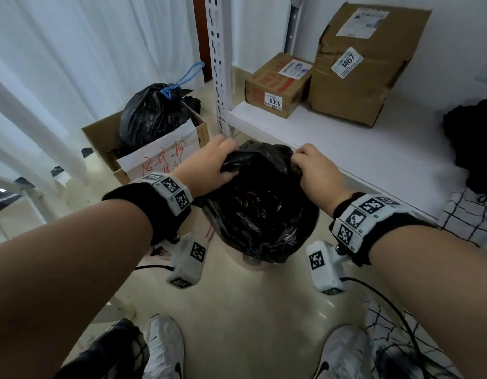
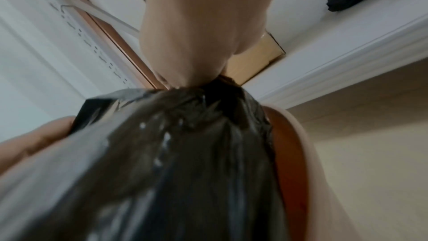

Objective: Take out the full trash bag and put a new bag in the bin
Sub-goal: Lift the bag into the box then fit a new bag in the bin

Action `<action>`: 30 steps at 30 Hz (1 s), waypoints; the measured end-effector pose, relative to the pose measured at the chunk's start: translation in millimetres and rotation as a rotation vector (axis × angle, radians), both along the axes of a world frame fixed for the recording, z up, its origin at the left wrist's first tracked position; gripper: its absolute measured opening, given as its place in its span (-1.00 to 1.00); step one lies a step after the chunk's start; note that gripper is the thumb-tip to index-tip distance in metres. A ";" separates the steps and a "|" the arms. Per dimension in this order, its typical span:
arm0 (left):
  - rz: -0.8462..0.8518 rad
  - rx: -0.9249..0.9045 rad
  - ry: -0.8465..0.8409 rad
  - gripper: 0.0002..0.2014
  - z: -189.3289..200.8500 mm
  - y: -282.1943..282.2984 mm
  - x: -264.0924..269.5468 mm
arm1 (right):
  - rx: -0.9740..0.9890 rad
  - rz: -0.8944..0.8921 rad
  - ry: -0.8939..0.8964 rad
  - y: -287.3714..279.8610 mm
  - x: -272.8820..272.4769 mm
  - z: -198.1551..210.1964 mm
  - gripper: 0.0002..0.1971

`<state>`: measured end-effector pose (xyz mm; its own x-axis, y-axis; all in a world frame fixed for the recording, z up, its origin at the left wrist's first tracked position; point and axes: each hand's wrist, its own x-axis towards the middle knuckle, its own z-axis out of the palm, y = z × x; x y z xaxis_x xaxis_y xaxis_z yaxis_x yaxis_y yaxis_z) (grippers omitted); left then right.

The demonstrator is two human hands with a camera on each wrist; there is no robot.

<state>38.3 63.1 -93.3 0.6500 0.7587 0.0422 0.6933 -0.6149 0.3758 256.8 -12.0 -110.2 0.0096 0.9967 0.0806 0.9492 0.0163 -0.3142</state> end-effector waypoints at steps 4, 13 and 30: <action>-0.209 -0.099 0.181 -0.58 -0.9 -8.6 1.0 | -0.172 0.169 0.042 -1.2 -8.0 3.6 -0.70; -0.239 -0.182 0.636 -0.53 -15.7 -16.5 -11.2 | -0.758 0.362 0.099 -20.7 -23.4 -18.9 0.05; 0.095 -0.151 0.015 -0.75 -18.8 -0.4 26.3 | -0.179 -0.029 0.076 0.1 -13.4 -13.5 -0.83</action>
<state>64.6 62.7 -112.0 0.5746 0.8139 -0.0862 0.7519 -0.4833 0.4484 243.4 -11.9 -123.7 0.0378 0.9943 -0.0997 0.9220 -0.0732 -0.3802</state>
